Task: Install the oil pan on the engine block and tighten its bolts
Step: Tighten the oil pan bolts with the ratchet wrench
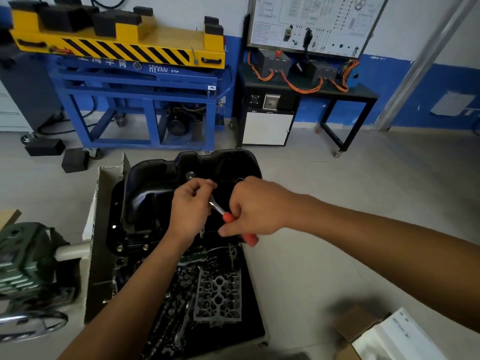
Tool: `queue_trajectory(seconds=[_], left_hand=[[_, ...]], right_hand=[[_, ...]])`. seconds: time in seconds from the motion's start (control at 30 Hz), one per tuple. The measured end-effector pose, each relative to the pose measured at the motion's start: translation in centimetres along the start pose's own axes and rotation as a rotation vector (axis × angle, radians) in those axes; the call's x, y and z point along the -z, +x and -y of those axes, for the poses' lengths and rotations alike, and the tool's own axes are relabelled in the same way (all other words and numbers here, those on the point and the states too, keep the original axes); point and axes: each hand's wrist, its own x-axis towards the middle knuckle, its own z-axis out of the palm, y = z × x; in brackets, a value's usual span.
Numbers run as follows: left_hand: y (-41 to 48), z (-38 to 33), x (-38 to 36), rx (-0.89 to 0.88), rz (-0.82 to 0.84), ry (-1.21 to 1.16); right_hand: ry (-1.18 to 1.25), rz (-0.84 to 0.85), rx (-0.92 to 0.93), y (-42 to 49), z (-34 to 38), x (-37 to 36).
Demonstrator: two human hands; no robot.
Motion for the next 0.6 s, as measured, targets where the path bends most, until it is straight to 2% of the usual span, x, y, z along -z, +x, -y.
queue_trajectory(seconds=[0.17, 0.3, 0.47, 0.6], left_hand=[[-0.1, -0.1, -0.2, -0.041, 0.119, 0.022], [-0.1, -0.1, 0.3, -0.029, 0.129, -0.009], [-0.1, 0.1, 0.5, 0.004, 0.241, -0.042], [-0.2, 0.7, 0.9, -0.024, 0.292, -0.055]], right_hand=[[0.103, 0.018, 0.021, 0.3, 1.9, -1.3], [0.171, 0.082, -0.007, 0.3, 1.3, -0.9], [-0.002, 0.147, -0.029, 0.1, 0.4, 0.1], [-0.168, 0.075, -0.076, -0.2, -0.7, 0.9]])
